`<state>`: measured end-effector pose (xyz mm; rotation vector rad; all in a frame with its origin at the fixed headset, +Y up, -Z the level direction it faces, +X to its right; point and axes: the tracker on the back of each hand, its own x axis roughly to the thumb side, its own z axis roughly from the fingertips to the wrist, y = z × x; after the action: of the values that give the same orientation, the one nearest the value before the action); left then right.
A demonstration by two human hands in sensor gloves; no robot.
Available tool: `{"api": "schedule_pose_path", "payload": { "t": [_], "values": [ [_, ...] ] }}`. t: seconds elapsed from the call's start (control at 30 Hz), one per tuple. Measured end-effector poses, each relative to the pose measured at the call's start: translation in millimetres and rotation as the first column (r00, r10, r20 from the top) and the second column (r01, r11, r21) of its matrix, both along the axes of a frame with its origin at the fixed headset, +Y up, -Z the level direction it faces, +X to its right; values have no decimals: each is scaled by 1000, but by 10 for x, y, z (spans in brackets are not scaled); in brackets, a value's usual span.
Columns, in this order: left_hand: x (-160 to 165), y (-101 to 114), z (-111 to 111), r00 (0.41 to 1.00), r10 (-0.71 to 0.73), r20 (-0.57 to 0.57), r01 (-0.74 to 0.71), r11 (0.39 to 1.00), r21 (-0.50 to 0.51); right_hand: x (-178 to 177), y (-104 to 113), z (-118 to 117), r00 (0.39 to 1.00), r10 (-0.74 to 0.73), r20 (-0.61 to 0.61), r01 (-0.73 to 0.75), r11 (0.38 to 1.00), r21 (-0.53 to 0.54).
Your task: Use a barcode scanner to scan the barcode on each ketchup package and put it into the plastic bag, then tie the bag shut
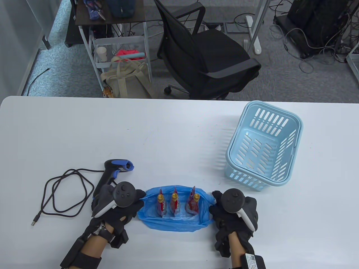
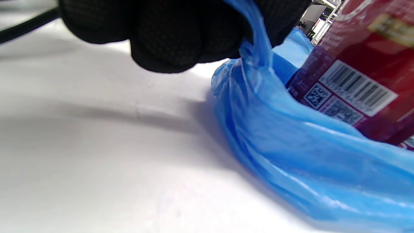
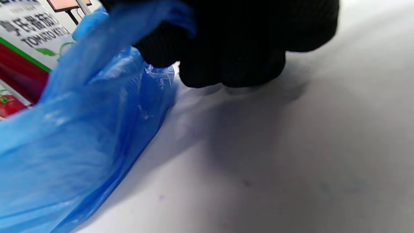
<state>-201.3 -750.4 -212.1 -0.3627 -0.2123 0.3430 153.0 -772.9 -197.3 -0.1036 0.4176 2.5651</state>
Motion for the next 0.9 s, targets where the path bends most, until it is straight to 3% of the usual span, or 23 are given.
{"api": "schedule_pose_path", "payload": {
  "t": [0.4,0.9],
  "values": [
    [-109,356,0,992,115,-46,-111,991,80,207,503,71,987,-160,34,151,971,183],
    [-35,1281,48,951,306,-41,-287,925,250,255,1373,125,954,-292,-67,298,898,324]
  ]
}}
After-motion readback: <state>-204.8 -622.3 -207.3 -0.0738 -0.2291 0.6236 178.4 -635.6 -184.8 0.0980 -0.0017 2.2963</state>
